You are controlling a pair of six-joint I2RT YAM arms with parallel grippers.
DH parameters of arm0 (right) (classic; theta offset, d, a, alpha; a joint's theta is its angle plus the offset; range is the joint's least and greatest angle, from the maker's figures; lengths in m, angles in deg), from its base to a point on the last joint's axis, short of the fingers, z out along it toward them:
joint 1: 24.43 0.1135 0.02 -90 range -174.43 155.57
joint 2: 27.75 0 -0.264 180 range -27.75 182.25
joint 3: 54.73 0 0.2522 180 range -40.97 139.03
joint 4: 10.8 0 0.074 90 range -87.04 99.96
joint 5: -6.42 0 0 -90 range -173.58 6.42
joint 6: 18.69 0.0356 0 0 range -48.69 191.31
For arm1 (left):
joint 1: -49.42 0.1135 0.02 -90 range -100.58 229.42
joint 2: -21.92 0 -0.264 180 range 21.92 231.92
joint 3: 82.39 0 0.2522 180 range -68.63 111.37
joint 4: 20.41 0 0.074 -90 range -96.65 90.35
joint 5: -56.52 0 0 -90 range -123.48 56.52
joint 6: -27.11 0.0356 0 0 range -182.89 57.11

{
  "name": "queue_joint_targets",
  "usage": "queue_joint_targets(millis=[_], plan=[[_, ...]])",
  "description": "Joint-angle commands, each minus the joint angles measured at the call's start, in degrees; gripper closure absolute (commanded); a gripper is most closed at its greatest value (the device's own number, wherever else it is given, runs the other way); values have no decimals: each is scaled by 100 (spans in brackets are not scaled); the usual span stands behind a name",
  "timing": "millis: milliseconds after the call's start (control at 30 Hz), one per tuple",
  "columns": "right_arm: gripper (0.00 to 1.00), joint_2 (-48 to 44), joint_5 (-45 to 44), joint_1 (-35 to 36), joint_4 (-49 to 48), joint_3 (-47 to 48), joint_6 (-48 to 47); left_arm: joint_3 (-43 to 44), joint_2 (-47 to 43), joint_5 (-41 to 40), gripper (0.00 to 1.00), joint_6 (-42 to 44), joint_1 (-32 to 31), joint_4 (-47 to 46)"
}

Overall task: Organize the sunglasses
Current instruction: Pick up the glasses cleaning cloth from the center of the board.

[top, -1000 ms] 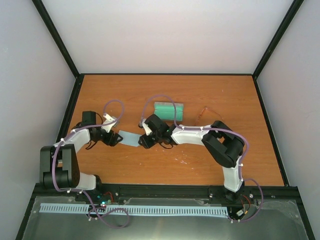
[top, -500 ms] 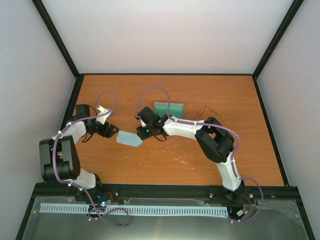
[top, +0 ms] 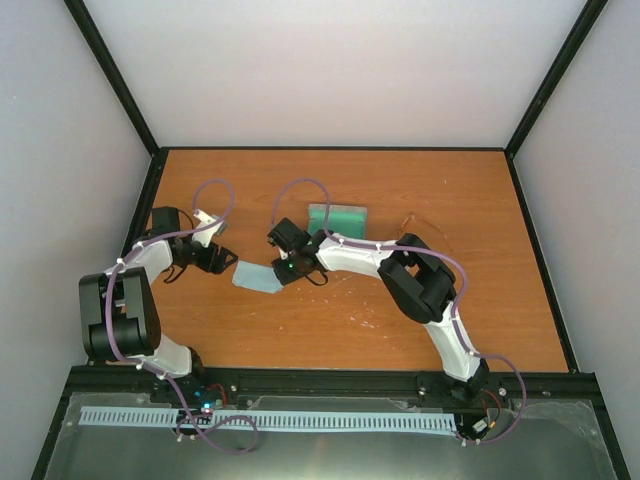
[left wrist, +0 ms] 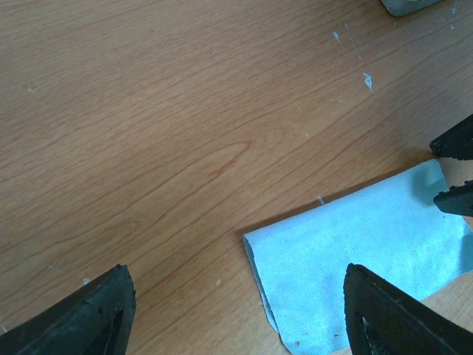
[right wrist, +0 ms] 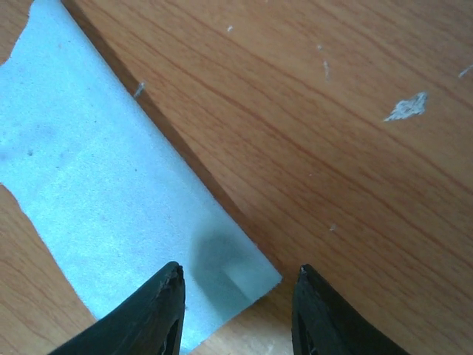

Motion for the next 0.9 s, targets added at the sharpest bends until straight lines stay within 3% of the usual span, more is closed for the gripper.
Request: queue_joint_targets(millis=[0, 400, 867], plan=[[61, 194, -60, 114, 239, 99, 110, 175, 57, 168, 23, -4, 43, -79], [96, 303, -198, 179, 395, 121, 178, 145, 305, 203, 24, 135, 46, -118], [97, 225, -300, 174, 357, 168, 127, 774, 1301, 104, 30, 509, 26, 159]])
